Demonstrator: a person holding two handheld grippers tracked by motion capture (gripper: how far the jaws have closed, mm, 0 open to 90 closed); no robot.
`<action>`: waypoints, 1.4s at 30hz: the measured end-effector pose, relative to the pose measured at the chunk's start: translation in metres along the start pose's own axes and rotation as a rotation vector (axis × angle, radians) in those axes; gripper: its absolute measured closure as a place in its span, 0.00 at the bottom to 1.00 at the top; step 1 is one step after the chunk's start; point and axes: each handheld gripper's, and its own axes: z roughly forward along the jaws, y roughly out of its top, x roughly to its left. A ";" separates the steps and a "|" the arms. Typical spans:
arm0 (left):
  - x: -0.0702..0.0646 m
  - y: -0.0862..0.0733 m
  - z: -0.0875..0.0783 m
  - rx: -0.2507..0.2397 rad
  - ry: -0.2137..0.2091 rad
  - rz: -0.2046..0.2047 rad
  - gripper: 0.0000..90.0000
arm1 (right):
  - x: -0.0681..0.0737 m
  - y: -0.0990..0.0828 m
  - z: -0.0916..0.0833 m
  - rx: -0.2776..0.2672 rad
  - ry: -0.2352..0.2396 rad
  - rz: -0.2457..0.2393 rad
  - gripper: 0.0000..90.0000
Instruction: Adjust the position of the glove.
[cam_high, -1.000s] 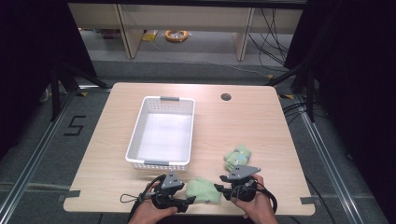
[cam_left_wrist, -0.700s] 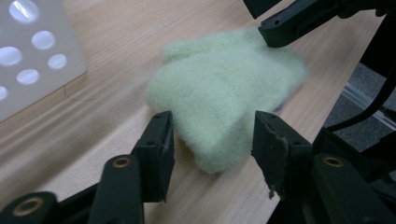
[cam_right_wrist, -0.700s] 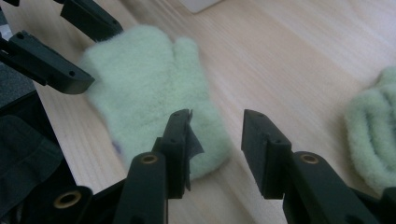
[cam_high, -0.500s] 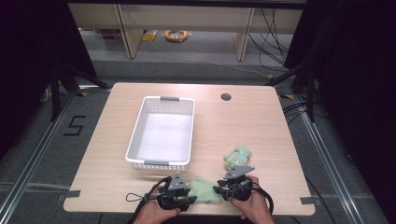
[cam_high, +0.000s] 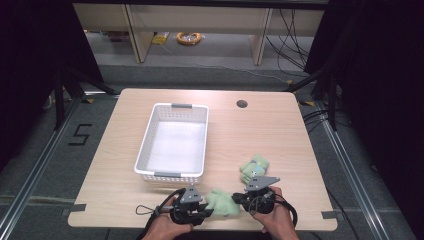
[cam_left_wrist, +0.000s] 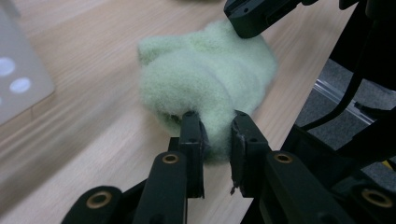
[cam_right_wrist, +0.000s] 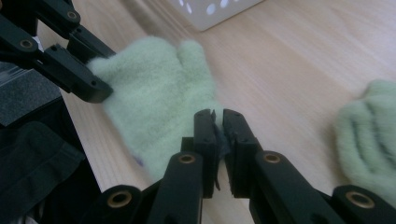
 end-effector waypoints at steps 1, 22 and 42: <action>-0.001 0.001 0.001 0.002 0.000 0.000 0.84 | -0.001 0.001 -0.004 -0.001 -0.002 0.001 0.95; -0.008 0.008 0.032 0.042 -0.027 0.008 0.80 | -0.022 -0.020 -0.013 0.056 -0.032 0.038 0.93; -0.004 0.008 0.014 0.007 0.014 -0.031 0.48 | -0.025 -0.020 -0.019 0.012 -0.063 0.084 0.69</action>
